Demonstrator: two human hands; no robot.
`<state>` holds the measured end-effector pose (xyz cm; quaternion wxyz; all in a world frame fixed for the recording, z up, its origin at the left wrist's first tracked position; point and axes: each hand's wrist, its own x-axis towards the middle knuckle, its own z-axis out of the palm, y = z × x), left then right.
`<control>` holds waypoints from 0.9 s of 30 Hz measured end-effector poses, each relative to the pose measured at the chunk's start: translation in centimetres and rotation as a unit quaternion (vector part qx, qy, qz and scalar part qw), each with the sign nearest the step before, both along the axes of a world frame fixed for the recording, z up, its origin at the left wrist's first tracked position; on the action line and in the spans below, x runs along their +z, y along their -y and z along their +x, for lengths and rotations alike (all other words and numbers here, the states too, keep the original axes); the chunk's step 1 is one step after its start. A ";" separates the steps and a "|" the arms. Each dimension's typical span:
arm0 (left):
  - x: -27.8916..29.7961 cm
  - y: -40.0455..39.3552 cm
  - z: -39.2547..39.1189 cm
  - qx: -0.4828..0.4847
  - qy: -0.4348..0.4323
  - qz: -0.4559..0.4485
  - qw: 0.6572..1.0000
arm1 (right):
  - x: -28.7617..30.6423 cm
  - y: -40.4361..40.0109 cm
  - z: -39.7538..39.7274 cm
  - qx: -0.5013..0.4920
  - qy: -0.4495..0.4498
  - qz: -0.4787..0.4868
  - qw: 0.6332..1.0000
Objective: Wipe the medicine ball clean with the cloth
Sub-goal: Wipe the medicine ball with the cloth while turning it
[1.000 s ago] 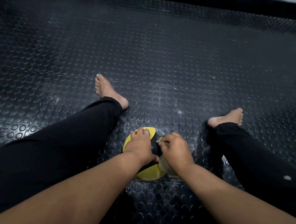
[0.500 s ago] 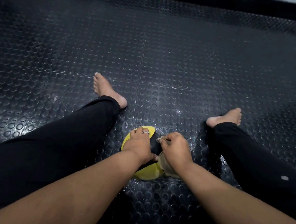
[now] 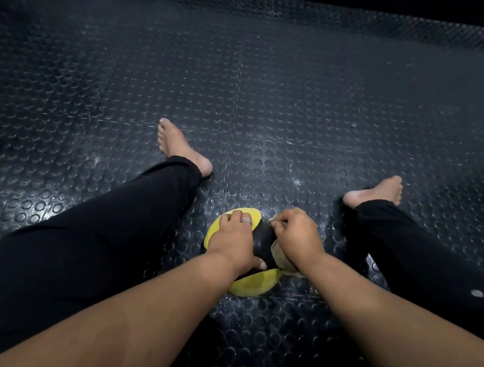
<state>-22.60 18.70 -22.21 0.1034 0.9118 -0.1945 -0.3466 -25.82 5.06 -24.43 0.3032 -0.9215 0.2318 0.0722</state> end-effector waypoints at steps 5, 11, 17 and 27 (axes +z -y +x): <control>0.0 -0.1 0.6 0.004 -0.002 0.002 1.000 | 0.6 -0.9 -1.4 0.109 0.033 0.000 0.993; -0.1 0.0 0.0 -0.003 0.011 -0.003 1.000 | -0.3 0.3 -0.3 -0.004 -0.003 0.021 1.000; -0.3 -0.7 0.3 0.008 -0.001 -0.014 1.000 | 0.6 -1.2 -1.6 0.065 0.029 0.055 0.996; 0.0 0.2 1.1 -0.004 0.002 0.001 1.000 | 0.4 -0.7 0.7 -0.019 -0.029 0.031 0.999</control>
